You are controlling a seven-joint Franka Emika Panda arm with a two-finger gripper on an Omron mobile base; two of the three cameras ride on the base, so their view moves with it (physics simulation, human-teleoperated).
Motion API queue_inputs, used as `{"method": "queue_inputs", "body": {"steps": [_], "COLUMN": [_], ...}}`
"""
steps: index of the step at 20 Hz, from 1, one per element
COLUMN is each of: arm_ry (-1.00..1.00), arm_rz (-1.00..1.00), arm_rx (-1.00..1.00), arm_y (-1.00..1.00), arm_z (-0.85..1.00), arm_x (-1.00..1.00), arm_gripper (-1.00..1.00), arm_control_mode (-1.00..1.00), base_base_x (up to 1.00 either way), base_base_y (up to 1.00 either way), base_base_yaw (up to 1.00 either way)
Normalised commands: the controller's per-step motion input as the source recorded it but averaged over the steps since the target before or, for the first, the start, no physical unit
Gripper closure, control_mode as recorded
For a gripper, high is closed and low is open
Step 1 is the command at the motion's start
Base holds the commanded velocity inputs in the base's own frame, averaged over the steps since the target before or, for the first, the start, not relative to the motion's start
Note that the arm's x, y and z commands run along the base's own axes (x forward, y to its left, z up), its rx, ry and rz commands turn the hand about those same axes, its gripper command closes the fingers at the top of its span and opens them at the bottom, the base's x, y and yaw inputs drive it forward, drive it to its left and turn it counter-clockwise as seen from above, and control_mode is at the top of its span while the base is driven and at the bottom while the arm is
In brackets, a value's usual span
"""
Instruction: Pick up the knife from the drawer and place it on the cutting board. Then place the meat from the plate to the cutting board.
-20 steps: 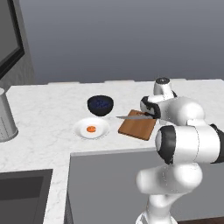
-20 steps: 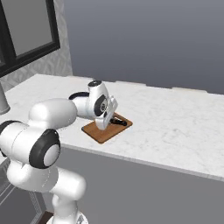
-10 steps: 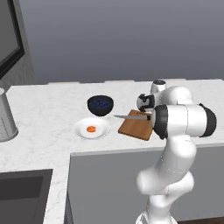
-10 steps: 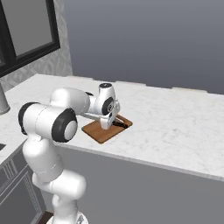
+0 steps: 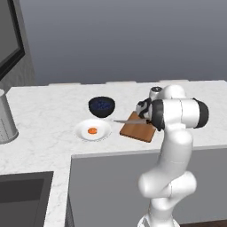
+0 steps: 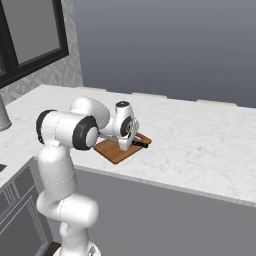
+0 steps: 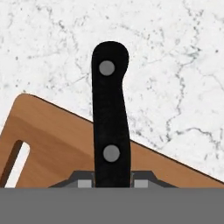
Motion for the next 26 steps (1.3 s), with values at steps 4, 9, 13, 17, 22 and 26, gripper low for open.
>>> {"method": "queue_inputs", "body": {"steps": [4,9,13,17,22,26], "arm_ry": [0.00,0.00,-0.25,-0.34,-0.07,0.00], "arm_rz": [0.00,0.00,0.03,0.27,0.44,0.52], "arm_rx": [0.00,0.00,0.01,0.00,-0.01,-0.04], "arm_y": [0.00,0.00,0.19,0.85,1.00,1.00], "arm_z": [-0.27,0.00,0.66,0.86,0.39,0.33], "arm_x": [0.48,0.13,-0.24,-0.77,-0.34,-0.09], "arm_gripper": [-1.00,-1.00,-1.00,-1.00,-1.00,-1.00], "arm_control_mode": [-1.00,-1.00,-1.00,-1.00,-1.00,-1.00], "base_base_x": [0.00,0.00,0.00,0.00,0.00,0.00], "base_base_y": [0.00,0.00,0.00,0.00,0.00,0.00], "base_base_yaw": [0.00,0.00,0.00,0.00,0.00,0.00]}}
